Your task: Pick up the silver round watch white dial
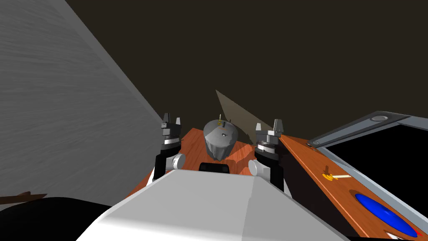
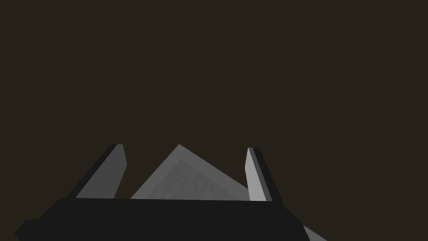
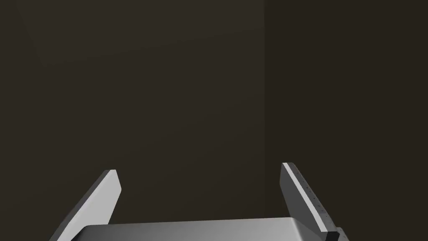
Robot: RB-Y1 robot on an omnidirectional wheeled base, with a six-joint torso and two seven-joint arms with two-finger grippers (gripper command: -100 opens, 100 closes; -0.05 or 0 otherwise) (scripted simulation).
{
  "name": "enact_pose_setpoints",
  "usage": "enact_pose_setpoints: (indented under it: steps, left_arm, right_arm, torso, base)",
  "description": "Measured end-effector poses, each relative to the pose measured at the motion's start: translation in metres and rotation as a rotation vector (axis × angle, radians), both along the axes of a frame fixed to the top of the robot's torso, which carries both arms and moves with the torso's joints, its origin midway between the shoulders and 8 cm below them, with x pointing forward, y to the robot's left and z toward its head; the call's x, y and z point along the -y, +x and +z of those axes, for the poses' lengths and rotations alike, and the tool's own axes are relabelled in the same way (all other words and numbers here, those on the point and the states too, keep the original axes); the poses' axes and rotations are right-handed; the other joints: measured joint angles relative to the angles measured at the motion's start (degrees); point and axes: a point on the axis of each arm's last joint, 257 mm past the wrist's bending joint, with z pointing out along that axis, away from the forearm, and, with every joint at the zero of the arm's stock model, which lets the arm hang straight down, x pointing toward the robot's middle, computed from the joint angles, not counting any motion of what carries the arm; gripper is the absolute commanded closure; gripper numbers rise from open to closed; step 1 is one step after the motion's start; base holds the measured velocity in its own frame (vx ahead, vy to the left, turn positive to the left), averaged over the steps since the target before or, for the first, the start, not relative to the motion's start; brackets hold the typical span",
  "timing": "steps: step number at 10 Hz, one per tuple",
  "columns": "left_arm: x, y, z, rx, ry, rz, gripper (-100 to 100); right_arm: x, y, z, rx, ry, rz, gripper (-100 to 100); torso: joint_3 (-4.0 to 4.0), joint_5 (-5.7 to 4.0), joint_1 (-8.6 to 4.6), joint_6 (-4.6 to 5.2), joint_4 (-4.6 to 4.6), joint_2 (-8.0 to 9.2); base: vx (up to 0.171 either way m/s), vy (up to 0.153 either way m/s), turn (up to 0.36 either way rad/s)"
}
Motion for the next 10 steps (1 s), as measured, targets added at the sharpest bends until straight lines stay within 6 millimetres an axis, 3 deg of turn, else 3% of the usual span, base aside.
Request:
enact_pose_setpoints:
  steps: [4, 6, 9, 10]
  left_arm:
    - [0.0, 0.0, 0.0, 0.0, 0.0, 0.0, 0]
    - [0.0, 0.0, 0.0, 0.0, 0.0, 0.0, 0]
    - [0.0, 0.0, 0.0, 0.0, 0.0, 0.0, 0]
    - [0.0, 0.0, 0.0, 0.0, 0.0, 0.0, 0]
  right_arm:
    - [-0.021, 0.01, -0.016, -0.062, -0.088, 0.065, -100]
    - [-0.031, 0.017, -0.037, -0.12, -0.148, 0.103, -100]
    - [-0.049, 0.028, -0.093, -0.246, -0.265, 0.154, -100]
    - [-0.053, 0.028, -0.1, -0.267, -0.292, 0.162, -100]
  torso:
    - [0.15, 0.1, 0.45, -0.01, 0.05, 0.26]
    - [0.25, 0.17, 0.76, -0.02, 0.1, 0.43]
    - [0.27, 0.17, 0.77, -0.01, 0.1, 0.46]
    - [0.24, 0.15, 0.56, 0.01, 0.1, 0.41]
  base:
    - [-0.066, 0.116, 0.045]
    - [-0.122, 0.206, 0.082]
    - [-0.106, 0.179, 0.087]
    - [-0.072, 0.129, 0.111]
